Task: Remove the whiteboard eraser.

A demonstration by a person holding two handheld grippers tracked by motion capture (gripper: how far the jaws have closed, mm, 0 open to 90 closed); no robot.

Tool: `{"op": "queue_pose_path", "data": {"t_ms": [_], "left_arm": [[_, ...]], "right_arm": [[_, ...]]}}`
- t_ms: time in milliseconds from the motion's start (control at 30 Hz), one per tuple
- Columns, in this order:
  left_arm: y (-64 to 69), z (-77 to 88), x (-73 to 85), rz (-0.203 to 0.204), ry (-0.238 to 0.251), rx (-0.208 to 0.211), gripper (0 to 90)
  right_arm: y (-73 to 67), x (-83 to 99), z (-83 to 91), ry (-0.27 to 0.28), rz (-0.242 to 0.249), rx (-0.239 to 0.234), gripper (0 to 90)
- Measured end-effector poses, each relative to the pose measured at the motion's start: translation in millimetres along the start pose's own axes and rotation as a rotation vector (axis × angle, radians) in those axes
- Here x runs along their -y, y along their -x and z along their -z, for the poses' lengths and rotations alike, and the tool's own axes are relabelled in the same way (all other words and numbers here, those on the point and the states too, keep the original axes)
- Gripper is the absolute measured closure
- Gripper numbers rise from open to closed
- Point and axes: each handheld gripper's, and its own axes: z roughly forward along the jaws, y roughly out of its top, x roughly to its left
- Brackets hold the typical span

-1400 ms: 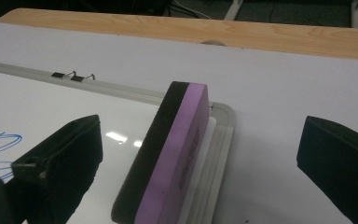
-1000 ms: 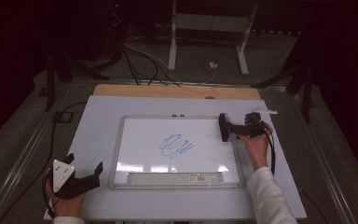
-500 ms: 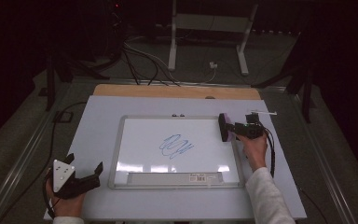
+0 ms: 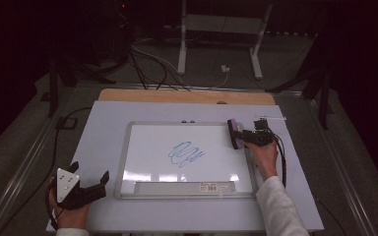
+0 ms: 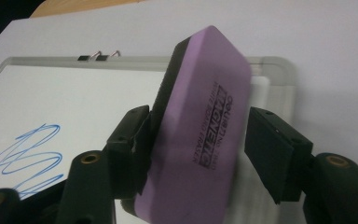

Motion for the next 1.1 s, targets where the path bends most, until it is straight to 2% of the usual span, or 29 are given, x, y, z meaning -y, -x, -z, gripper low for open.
{"op": "queue_pose_path", "data": {"t_ms": [167,733,1100], "left_arm": [[-1.3,0.4,0.6,0.007,0.0,0.0,0.4],[-0.2,-0.3,0.5,0.002,-0.001,0.001,0.4],[0.0,0.0,0.4,0.0,-0.001,0.001,0.5]], "right_arm": [[-0.9,1.3,-5.5,-0.01,-0.023,-0.019,38.1],[-3.5,2.5,-11.8,-0.034,-0.022,-0.021,35.3],[-3.3,3.4,-13.7,-0.039,-0.026,-0.029,37.0]]}}
